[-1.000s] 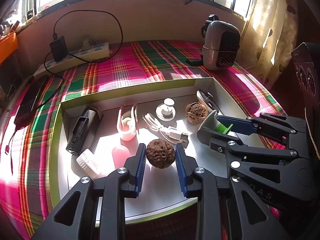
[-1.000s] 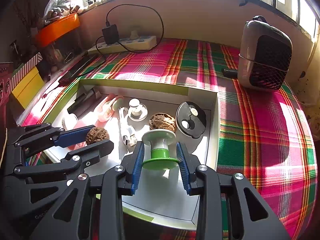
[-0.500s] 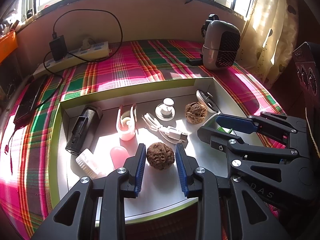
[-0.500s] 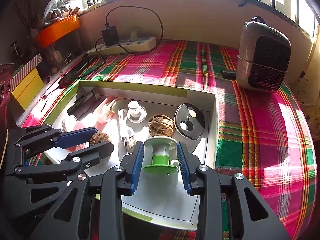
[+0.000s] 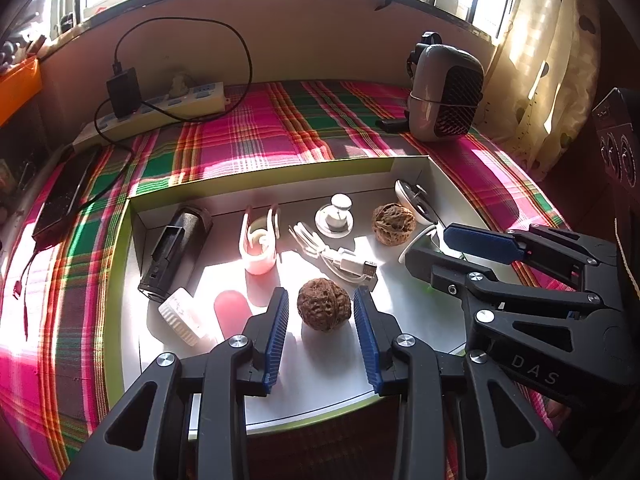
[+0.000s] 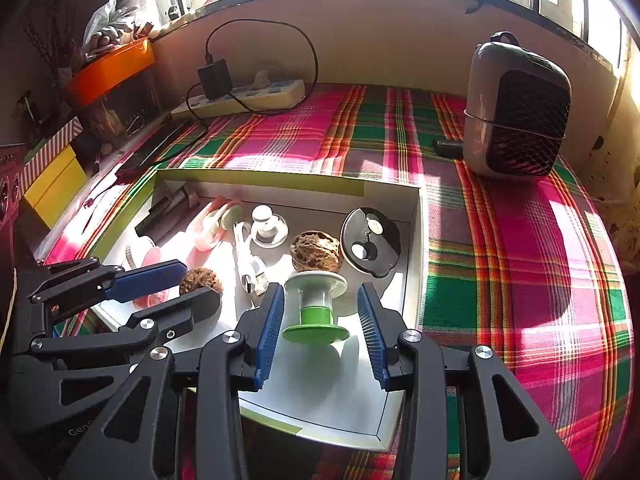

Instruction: Organize objects

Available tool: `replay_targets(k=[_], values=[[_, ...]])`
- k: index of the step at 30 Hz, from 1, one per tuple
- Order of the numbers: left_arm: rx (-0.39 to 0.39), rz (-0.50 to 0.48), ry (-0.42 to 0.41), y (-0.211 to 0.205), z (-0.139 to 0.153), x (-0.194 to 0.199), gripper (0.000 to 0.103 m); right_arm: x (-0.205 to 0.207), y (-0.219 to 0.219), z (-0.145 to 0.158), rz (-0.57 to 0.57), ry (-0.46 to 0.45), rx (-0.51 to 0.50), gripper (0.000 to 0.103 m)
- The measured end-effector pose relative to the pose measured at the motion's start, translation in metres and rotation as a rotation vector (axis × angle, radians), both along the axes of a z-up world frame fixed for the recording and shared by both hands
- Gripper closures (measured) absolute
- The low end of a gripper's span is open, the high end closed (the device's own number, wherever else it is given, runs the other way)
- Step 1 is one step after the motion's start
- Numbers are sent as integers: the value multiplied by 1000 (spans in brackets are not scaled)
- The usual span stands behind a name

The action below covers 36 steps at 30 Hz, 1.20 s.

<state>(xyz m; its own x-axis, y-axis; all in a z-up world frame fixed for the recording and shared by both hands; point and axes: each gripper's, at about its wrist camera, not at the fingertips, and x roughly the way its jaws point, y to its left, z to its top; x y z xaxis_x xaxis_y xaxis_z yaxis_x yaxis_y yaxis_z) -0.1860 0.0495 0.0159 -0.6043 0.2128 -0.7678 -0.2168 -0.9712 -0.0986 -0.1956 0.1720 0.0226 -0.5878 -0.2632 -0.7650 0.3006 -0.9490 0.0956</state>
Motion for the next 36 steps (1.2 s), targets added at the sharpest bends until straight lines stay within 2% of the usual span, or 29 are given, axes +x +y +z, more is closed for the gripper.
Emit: replay_targets(k=[12, 25, 36], values=[[25, 25, 27, -5, 11, 15, 71, 19, 5, 11, -19, 27, -22, 63], [43, 41, 77, -10, 29, 53, 71, 57, 8, 26, -42, 67, -48, 63], [61, 63, 53, -20, 20, 88, 71, 93, 7, 20, -52, 53, -42, 63]])
